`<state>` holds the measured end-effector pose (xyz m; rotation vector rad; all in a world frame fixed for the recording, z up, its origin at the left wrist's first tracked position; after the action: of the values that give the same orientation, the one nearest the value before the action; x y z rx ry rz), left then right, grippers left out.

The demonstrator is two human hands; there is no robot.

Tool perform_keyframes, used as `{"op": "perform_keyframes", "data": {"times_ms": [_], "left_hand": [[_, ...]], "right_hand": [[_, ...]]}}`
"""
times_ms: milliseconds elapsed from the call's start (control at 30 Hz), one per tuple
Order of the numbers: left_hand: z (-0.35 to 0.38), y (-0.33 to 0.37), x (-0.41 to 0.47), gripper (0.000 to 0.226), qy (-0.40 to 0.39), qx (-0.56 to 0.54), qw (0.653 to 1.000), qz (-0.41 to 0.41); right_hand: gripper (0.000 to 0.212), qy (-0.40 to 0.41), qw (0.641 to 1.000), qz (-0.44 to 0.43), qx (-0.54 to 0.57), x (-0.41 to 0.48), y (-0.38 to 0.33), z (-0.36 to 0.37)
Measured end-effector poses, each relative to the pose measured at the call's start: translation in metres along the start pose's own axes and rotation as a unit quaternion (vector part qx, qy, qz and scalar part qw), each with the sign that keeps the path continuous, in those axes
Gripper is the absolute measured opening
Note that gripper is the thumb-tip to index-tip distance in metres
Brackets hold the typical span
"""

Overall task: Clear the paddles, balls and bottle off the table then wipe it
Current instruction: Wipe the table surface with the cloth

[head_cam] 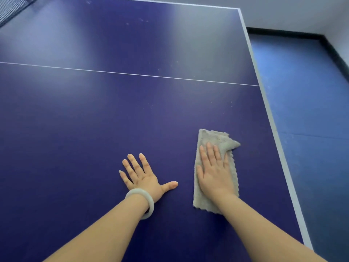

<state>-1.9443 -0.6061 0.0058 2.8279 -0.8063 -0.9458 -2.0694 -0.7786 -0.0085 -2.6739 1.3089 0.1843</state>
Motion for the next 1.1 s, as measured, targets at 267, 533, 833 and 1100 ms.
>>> {"op": "perform_keyframes", "data": {"times_ms": [267, 533, 833, 1100], "left_hand": [[-0.001, 0.038, -0.001, 0.118, 0.094, 0.079, 0.971, 0.205], [-0.018, 0.076, 0.058, 0.130, 0.006, 0.120, 0.968, 0.219], [-0.011, 0.073, 0.065, 0.131, -0.013, 0.111, 0.971, 0.213], [-0.010, 0.071, 0.068, 0.132, -0.018, 0.111, 0.970, 0.215]], "right_hand": [[0.062, 0.022, 0.992, 0.123, 0.001, -0.002, 0.074, 0.001], [0.063, 0.028, 0.985, 0.167, 0.015, 0.051, 0.093, -0.013], [0.062, 0.012, 0.986, 0.164, 0.034, 0.199, 0.117, -0.047], [0.059, -0.019, 0.999, 0.045, -0.007, 0.279, 0.053, -0.063]]}}
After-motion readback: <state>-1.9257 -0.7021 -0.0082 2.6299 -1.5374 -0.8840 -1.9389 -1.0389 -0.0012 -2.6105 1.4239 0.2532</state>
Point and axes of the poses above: each hand's wrist, its own x-axis towards the middle knuckle, its own z-axis out of the palm, y = z × x, the point moved 2 cm from there along x, towards the middle knuckle, and after that the axes turned 13 degrees about z, right-handed, at the moved point
